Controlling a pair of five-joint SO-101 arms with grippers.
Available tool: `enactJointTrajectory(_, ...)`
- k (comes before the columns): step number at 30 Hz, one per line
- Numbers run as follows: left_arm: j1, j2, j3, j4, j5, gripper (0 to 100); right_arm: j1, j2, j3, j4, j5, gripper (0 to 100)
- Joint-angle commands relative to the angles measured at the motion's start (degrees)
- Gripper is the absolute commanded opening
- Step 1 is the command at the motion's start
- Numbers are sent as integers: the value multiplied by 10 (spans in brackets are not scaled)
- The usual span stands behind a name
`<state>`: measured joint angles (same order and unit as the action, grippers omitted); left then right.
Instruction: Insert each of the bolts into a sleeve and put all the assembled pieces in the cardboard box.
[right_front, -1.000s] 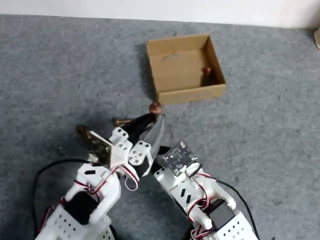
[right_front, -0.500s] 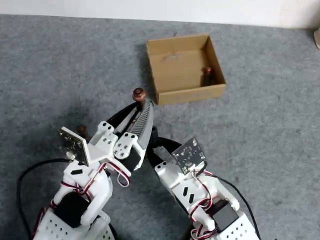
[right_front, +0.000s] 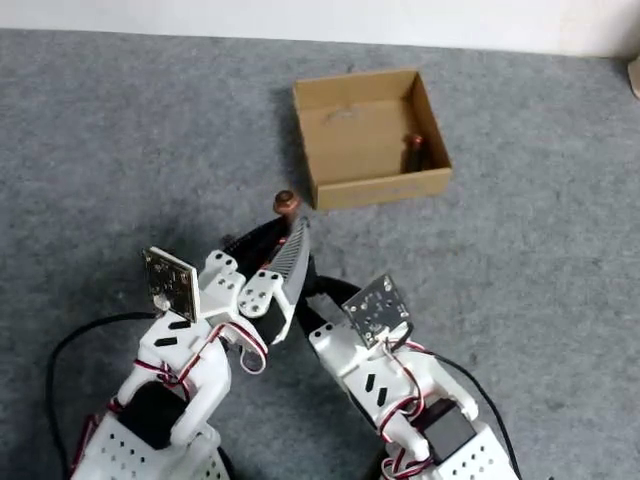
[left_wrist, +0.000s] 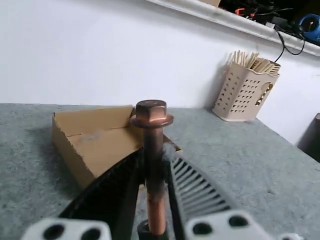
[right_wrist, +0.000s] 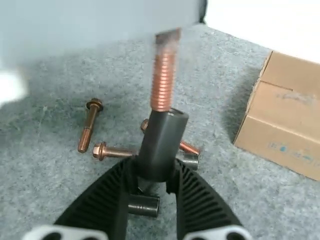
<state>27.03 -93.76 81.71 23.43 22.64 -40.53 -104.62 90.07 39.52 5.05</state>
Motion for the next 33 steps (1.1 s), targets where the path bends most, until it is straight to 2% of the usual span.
enactJointTrajectory(1,-4,1,7,-3,2,6,-22,-7,-44,0,-3,4)
enactJointTrajectory(4,-4,0,8,-3,2,6,-42,-7,-75,33,-3,4)
enactJointTrajectory(12,-3,-3,21,1,2,6,-42,-7,-89,34,-2,4)
enactJointTrajectory(18,3,-3,32,35,2,6,12,-7,-89,9,-2,4)
enactJointTrajectory(23,44,-4,50,91,3,6,27,-7,-87,0,-5,4)
enactJointTrajectory(28,109,-4,59,89,9,6,29,-7,-87,0,-6,4)
enactJointTrajectory(33,124,-5,51,71,56,6,29,-7,-87,-1,-6,4)
